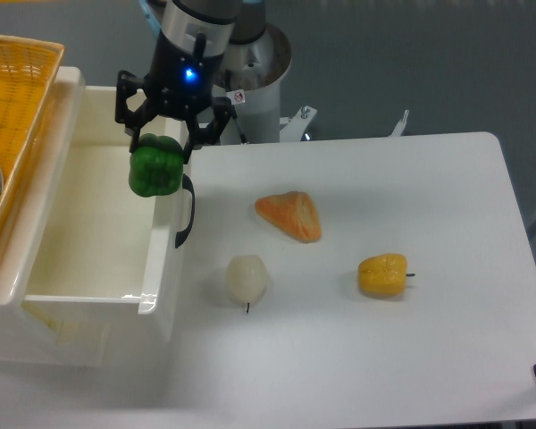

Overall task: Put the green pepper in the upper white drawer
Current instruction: 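Carry the green pepper over the open white drawer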

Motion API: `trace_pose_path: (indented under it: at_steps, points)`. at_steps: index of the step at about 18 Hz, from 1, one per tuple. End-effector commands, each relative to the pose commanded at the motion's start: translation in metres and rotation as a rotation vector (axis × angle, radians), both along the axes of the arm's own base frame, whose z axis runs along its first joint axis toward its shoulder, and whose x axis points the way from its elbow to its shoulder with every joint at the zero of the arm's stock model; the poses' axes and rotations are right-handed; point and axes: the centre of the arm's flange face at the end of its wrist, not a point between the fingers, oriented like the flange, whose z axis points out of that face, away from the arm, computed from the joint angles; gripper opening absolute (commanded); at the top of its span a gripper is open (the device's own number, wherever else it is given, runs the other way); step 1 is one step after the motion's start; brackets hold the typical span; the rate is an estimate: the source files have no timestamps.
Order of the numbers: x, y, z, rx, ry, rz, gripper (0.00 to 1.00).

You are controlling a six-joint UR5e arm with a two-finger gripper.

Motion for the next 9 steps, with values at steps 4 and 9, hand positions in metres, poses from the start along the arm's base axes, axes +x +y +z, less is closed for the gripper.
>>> trace_pose_path:
  at_steps: [4, 9]
  points:
    - [0.008, 0.009, -0.011, -0.012, -0.015, -0.027, 0.40]
    - [0.021, 0.021, -0.020, -0.024, -0.024, -0.063, 0.49]
